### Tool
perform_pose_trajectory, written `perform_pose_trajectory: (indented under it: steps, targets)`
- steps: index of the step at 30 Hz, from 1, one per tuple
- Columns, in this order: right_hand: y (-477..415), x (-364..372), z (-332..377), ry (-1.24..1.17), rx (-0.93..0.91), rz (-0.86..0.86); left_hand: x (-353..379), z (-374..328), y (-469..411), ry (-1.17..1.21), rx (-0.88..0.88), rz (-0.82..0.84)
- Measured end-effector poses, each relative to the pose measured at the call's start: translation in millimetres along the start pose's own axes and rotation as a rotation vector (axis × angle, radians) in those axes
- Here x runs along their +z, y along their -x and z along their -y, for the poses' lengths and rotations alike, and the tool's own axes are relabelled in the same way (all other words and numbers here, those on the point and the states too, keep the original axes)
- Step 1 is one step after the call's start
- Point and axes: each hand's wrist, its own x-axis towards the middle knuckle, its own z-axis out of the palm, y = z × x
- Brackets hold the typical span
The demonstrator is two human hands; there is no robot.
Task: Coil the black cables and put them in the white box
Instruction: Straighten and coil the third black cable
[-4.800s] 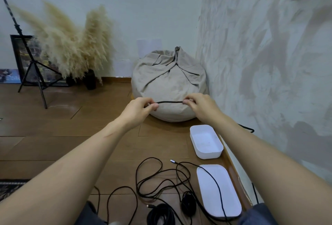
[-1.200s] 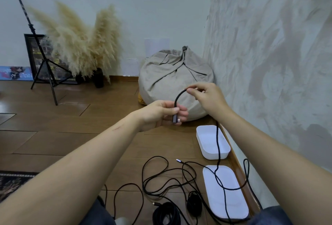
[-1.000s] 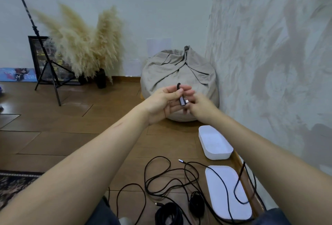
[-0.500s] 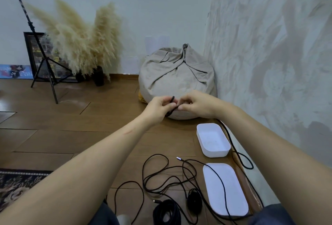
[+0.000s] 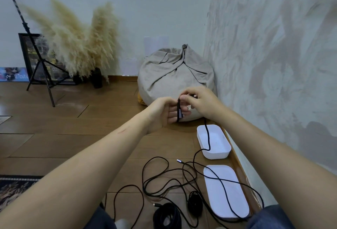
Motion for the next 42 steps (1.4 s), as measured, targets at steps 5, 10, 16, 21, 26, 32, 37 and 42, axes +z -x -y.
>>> perform_pose_trajectory:
  steps: [5, 10, 16, 21, 26, 32, 37, 42]
  targets:
    - [2.7, -1.4, -1.0, -0.024, 0.042, -0.039, 2.5, 3.6, 0.6, -0.197, 0.119, 0.019]
    - [2.6, -3.3, 2.1, 0.000, 0.050, -0.081, 7.5, 3.6, -1.2, -0.284, 0.158, 0.012]
    - [5.2, -7.3, 1.4, 0.027, 0.059, -0.045, 2.8, 2.4, 7.4, -0.455, 0.117, 0.038]
    - [1.5, -12.8, -0.5, -0.101, 0.063, 0.061, 1.6, -8.0, 12.9, -0.305, 0.082, 0.081]
    - [2.2, -14.1, 6.8, -0.275, 0.104, -0.028, 2.4, -25.0, 20.2, -0.125, 0.089, 0.161]
    - [5.9, 0.6, 15.0, -0.533, 0.200, -0.008, 5.5, -35.5, 22.1, 0.064, 0.143, 0.190]
    - [14.8, 25.2, 26.1, -0.449, 0.259, 0.175, 8.9, -35.8, 17.0, 0.180, 0.264, 0.054]
    - [11.8, 34.5, 40.7, -0.287, 0.245, 0.332, 9.0, -23.8, 3.3, 0.190, 0.378, -0.217]
